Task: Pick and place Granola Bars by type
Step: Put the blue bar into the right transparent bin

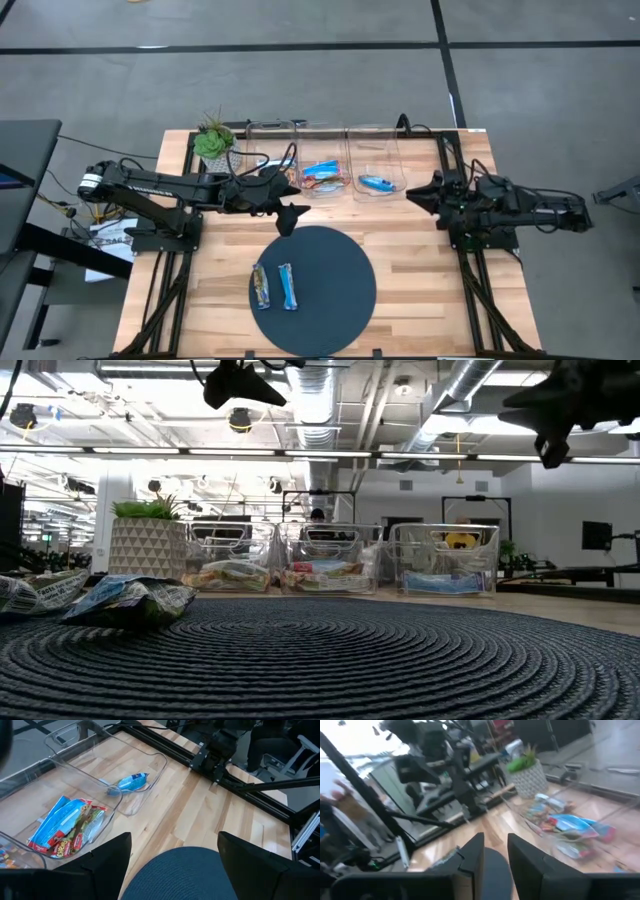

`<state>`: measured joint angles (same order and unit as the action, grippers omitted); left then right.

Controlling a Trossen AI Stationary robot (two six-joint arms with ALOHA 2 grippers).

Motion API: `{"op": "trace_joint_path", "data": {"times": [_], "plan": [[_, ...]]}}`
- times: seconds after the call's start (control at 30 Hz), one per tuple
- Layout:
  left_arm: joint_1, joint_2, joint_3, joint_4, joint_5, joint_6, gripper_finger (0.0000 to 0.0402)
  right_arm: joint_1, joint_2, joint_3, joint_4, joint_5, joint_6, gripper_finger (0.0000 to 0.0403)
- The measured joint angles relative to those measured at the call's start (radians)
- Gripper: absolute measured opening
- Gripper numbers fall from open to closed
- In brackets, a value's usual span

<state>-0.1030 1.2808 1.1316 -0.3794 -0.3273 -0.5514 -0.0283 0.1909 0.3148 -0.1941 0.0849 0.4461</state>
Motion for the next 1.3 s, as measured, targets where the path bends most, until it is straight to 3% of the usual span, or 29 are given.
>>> {"op": "trace_joint_path", "data": {"times": [0.27,0.57,0.8,1.3], "plan": [[0.0,0.0,0.0,-0.004,-0.001,-0.022,0.029,0.041,-0.134,-0.156,0.247,-0.001,0.012,0.0054],[0.0,0.0,0.0,-0.016,-0.002,-0.036,0.029,0.044,-0.187,-0.234,0.31,-0.007,0.055,0.0028],[0.0,0.0,0.0,-0.032,-0.001,-0.037,0.029,0.044,-0.189,-0.239,0.27,-0.007,0.053,0.0002],[0.0,0.0,0.0,-0.034,0.006,-0.048,0.029,0.044,-0.189,-0.239,0.247,-0.007,0.055,0.0001]]}}
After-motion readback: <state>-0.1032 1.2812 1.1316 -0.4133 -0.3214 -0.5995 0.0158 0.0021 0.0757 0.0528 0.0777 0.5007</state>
